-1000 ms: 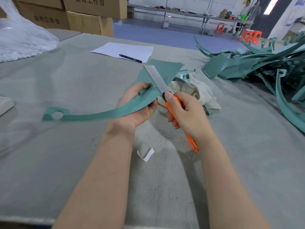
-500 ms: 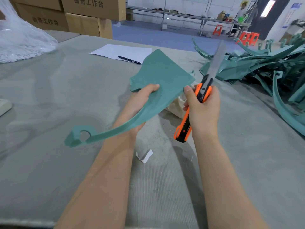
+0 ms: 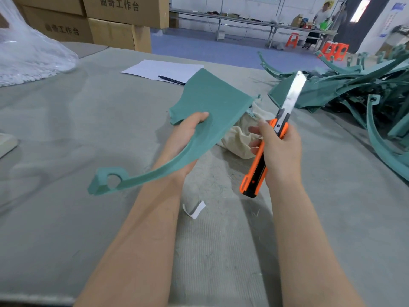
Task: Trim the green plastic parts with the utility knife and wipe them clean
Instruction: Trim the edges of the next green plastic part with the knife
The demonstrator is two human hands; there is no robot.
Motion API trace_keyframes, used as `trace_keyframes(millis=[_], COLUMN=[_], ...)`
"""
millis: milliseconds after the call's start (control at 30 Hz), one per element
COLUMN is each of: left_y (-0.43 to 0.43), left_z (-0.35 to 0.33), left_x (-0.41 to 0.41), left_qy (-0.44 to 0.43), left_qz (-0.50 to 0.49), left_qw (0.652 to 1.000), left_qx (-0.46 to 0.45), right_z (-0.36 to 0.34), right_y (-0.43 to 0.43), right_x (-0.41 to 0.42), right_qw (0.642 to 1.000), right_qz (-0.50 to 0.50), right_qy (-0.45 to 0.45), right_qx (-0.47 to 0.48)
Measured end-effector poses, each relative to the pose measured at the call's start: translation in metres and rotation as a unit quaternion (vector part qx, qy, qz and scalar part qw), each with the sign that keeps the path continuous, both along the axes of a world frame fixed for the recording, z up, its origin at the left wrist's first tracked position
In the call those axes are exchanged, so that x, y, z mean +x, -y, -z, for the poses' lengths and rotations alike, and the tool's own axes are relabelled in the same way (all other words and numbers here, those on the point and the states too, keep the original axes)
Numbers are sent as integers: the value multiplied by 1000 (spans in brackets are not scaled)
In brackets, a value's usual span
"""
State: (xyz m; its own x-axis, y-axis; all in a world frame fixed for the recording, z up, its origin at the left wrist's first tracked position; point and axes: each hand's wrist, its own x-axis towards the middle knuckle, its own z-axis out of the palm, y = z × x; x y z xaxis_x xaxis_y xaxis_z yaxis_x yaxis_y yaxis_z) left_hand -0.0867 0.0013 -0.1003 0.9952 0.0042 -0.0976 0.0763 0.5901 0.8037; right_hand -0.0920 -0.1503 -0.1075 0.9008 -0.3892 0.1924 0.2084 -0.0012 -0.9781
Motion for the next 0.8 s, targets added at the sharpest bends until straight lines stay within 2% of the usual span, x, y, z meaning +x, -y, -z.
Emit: trace_keyframes(millis=[100, 333, 433, 633, 800], left_y=[-2, -6, -7, -8, -8], left_z=[-1, -3, -4, -5, -4], left_x=[-1, 1, 2, 0, 0], left_qy=[-13, -52, -77, -110, -140], left_qz=[-22, -30, -16, 63, 59], left_qw=[999, 986, 978, 962, 948], left_qx=[-36, -154, -194, -242, -281], right_z=[2, 5, 6, 7, 9], right_y=[-2, -7, -13, -20, -28], right_x=[-1, -2, -4, -7, -11], right_qw=[998, 971, 962, 952, 936], right_qz=[-52, -71, -88, -69, -116], right_qy=[4, 14, -4, 19, 36], right_qx=[-23, -229, -258, -299, -331])
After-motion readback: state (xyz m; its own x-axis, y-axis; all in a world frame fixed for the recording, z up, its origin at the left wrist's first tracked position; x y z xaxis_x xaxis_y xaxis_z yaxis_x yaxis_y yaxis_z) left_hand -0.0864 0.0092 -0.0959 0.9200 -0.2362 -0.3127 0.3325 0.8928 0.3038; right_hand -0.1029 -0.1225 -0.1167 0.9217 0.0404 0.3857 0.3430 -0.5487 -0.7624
